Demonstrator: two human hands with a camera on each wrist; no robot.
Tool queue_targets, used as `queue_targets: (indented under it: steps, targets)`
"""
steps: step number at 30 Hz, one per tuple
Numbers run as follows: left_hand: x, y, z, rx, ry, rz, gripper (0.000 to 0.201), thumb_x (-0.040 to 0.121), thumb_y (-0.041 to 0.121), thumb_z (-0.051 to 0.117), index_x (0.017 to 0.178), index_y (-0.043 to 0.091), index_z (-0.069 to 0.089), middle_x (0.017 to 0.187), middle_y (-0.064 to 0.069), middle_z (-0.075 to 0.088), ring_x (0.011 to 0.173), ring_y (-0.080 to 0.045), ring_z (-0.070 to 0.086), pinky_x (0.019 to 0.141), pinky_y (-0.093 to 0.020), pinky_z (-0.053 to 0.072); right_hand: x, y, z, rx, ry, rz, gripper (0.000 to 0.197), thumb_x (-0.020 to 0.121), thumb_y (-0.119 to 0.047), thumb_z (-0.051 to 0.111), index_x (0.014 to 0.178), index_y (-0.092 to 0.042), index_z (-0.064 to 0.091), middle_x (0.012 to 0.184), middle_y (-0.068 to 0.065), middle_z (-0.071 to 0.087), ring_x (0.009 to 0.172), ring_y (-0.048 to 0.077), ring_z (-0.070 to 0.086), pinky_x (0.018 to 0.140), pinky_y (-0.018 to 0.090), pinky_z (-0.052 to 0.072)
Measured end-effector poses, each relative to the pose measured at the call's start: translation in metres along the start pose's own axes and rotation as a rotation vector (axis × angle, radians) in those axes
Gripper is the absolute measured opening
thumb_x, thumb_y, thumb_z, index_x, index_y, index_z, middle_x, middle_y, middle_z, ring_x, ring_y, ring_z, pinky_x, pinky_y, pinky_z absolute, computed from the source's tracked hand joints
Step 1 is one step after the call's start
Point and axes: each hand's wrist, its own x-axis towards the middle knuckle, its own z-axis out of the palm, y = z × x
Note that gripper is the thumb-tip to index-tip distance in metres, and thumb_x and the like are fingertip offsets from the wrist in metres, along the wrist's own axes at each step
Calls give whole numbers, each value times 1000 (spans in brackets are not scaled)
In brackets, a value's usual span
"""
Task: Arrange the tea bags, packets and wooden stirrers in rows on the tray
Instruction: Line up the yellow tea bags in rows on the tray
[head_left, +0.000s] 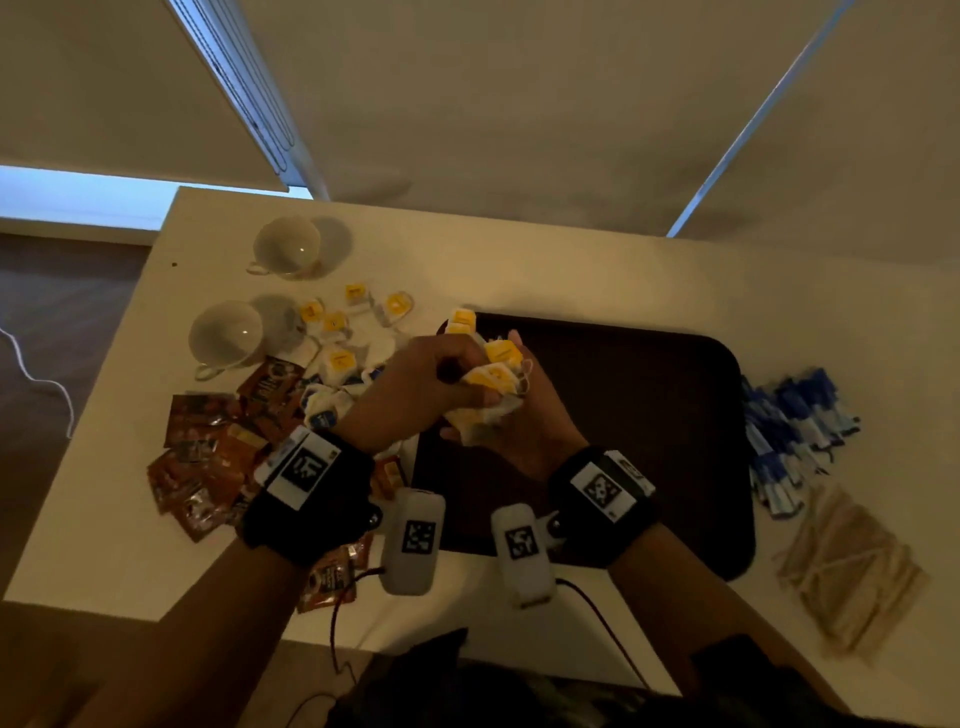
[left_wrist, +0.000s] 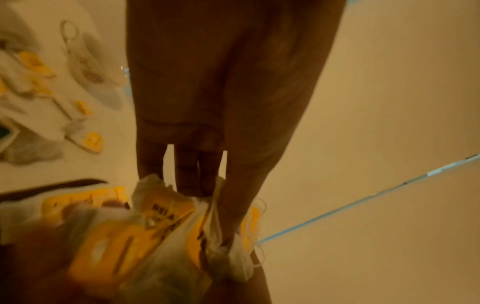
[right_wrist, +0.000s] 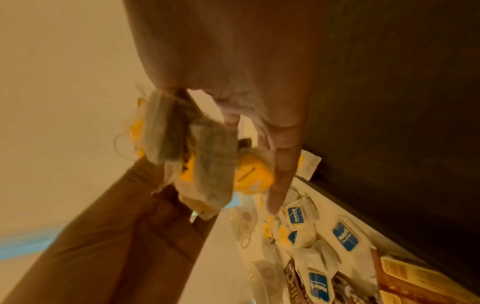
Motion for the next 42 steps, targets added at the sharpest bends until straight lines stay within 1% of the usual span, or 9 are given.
queue_targets:
  steps: [6,9,15,23,26,29,33,38,42]
  targets:
    - [2,-1,38,108,18,-14,20,74,18,77,87,9,65,83,-10,64,72,-17,58,67,-27,45,-22,18,-32,153,-35,-40,51,93,-55,34,105,-24,72,111,12,65,92,28,63,104,59,34]
    - [0,5,52,164,-8,-18,22,76,15,75,90,3,64,79,-4,61,66,0,52,60,-8,39,-33,21,-41,155,21,-65,47,92,-52,38,110,-20,67,111,13,65,97,31,62,86,51,52]
    - [-9,10,74,182,14,14,25,74,21,77,85,17,55,73,14,54,65,8,52,61,-7,40,-56,20,-51,35,33,-124,52,82,-51,48,121,-18,57,111,10,68,97,23,68,75,38,57]
    - [-23,23,79,145,135,55,27,72,30,78,81,19,55,72,6,57,63,3,52,56,-9,41,-72,20,-69,3,3,-185,49,87,-43,48,129,-20,53,113,12,66,84,24,68,66,34,57]
    - [-19,22,75,129,270,108,19,82,29,68,92,17,57,78,5,57,71,-1,54,62,-8,42,-76,20,-71,-30,-21,-172,49,87,-47,47,127,-20,56,118,16,61,86,25,67,79,45,56]
    - [-12,16,75,149,109,125,24,86,28,63,109,21,60,96,4,60,87,-3,56,73,-11,44,-83,17,-68,-97,-38,-174,54,86,-46,45,130,-16,52,101,12,63,64,14,64,63,35,55]
    - [-8,18,80,60,36,113,13,88,19,62,97,12,66,93,-3,66,87,-13,62,77,-23,50,-91,17,-67,-159,-80,-172,50,89,-42,45,128,-13,52,94,12,64,50,14,58,84,58,47]
    - [-8,14,81,9,73,165,7,89,8,59,93,9,65,87,3,64,82,-2,60,73,-12,46,-94,17,-73,-154,-29,-136,55,86,-37,51,132,-8,48,116,16,59,67,10,67,70,37,56]
    - [-11,11,85,13,39,144,12,87,16,63,98,11,66,95,-1,66,88,-8,62,76,-18,51,-92,20,-77,-190,-34,-88,49,90,-39,52,132,-15,48,113,17,59,64,18,66,95,60,44]
